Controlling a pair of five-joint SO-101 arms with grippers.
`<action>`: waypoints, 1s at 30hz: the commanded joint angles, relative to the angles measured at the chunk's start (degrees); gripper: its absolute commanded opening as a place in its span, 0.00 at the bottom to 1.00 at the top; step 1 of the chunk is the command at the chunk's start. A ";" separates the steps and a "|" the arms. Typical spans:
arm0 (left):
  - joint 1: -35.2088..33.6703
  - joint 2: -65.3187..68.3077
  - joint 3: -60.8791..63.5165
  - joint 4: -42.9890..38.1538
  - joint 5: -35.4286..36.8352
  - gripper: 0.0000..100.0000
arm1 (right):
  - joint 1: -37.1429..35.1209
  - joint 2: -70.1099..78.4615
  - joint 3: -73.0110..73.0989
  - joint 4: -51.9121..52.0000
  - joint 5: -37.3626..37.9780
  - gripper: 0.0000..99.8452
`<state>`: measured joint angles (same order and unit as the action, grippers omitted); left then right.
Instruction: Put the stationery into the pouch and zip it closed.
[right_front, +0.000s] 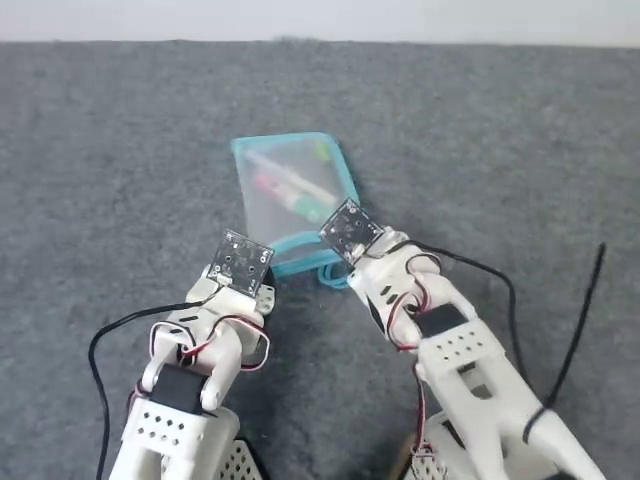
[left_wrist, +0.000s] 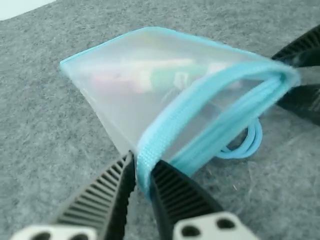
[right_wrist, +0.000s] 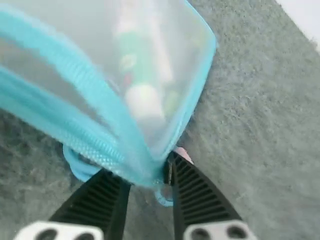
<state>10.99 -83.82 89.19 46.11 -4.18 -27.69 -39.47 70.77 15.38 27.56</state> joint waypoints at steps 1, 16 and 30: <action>0.62 -0.26 -1.71 -1.76 -0.97 0.01 | -4.79 -15.60 -5.19 11.21 2.90 0.01; -4.92 -0.26 -2.33 -4.48 2.46 0.01 | -1.71 -30.64 5.98 24.92 2.46 0.04; -5.19 -0.18 -1.80 -4.22 2.46 0.01 | -2.42 -7.87 3.78 14.11 -17.93 0.19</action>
<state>6.33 -83.12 89.45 43.03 -2.59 -26.99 -49.49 77.01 34.46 18.42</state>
